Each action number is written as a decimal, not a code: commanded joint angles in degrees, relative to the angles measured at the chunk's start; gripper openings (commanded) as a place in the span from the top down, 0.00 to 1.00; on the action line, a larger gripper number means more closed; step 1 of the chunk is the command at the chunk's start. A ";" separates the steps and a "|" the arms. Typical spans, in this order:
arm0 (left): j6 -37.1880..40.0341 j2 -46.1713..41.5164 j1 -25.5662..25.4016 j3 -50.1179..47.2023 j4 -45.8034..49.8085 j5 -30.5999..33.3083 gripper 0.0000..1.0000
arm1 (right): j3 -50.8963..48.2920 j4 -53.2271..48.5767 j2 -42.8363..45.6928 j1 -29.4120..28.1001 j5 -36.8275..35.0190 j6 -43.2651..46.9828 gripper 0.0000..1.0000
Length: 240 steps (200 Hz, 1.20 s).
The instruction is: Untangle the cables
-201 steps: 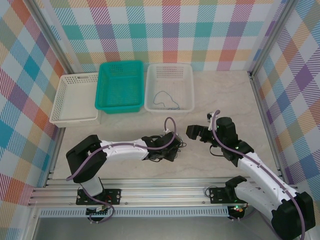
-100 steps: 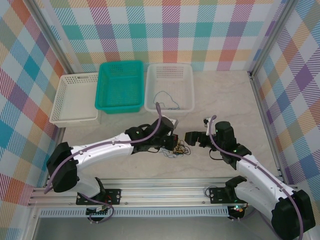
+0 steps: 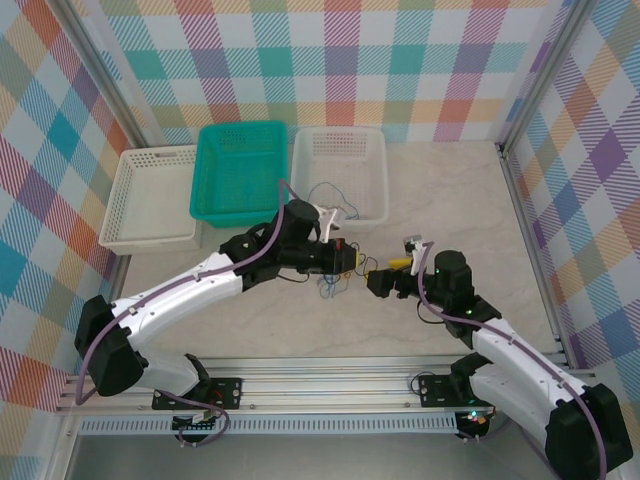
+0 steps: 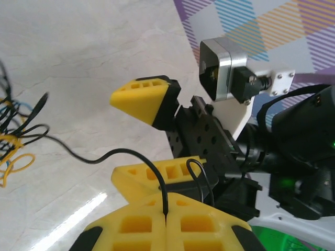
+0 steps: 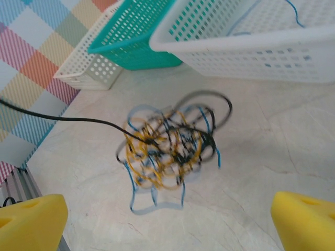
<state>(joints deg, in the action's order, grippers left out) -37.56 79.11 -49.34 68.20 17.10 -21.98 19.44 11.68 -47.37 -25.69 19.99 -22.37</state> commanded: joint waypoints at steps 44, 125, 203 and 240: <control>-4.47 -1.50 1.62 0.83 -6.48 -7.52 1.00 | -5.12 13.49 4.26 -3.42 -4.78 9.20 0.00; -6.25 -1.97 1.62 -0.79 -12.08 -10.97 1.00 | -2.56 28.06 -5.73 -10.91 -16.96 7.28 0.00; -5.30 -0.62 1.60 0.31 -12.58 -12.30 1.00 | 3.46 30.27 -22.22 -14.69 -23.92 0.48 0.15; -3.64 -1.45 2.28 0.94 -10.85 -11.86 1.00 | 6.95 21.56 -27.24 -14.77 -27.27 -1.01 0.36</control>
<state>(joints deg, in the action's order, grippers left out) -43.05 78.78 -48.27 67.85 6.94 -33.21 23.18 37.17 -72.77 -40.21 -3.55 -21.43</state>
